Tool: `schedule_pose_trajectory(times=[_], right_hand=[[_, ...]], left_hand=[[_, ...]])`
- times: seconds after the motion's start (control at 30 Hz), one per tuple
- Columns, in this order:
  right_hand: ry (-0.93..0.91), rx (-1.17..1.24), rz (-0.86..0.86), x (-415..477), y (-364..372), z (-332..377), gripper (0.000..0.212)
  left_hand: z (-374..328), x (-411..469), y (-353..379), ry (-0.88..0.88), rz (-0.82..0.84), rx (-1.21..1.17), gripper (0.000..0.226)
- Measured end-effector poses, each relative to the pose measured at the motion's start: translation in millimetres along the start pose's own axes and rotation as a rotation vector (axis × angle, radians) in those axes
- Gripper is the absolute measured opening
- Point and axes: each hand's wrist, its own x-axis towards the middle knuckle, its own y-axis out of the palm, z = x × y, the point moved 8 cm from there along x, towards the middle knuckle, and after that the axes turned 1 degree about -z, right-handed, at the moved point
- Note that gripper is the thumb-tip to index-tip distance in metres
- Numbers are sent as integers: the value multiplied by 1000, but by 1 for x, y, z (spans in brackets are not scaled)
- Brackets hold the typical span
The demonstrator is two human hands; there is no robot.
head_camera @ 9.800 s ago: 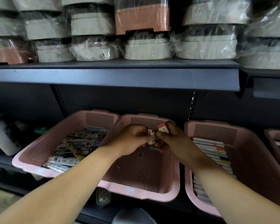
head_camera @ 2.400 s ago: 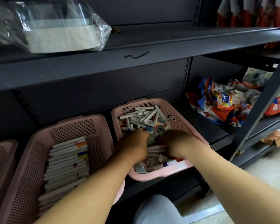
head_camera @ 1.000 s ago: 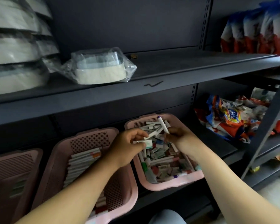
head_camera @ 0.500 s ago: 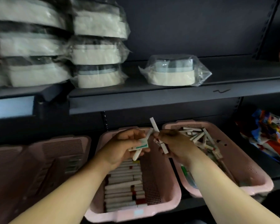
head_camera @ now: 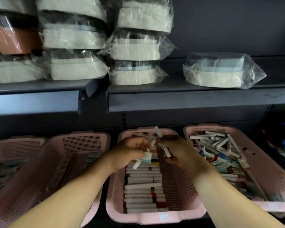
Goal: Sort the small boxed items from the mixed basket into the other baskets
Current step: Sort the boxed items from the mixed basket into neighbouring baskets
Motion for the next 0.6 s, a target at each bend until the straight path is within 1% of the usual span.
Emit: schedule_pose_trajectory(times=[0.07,0.13,0.2,0.27,0.33,0.43,0.5,0.57,0.6], right_hand=[[-41,-125,-103,9,-13,1,7],[-63,-169,-163,14,-24,1,4],[-83,-201,-178,17,-31,1,8],[-99,-227,-185,17,-36,1,12],[-106,-236,-192,14,-40,0,12],[-120,-212,-186,12,-41,0,11],[-132,-226,-179,11,-40,0,12],[-160,-263,-169,11,-40,2,14],[-172,-272,-159,12,-39,2,13]], left_hand=[[6,1,1,-45,65,377,24],[14,0,9,-98,152,688,23],[18,-3,19,-82,239,891,23],[21,-4,25,-44,313,1032,23],[24,-3,25,-26,353,1114,24],[31,0,19,-31,359,1136,26],[33,4,12,-24,304,1103,24],[31,7,3,-11,196,1042,20],[31,9,-2,-18,138,975,19]])
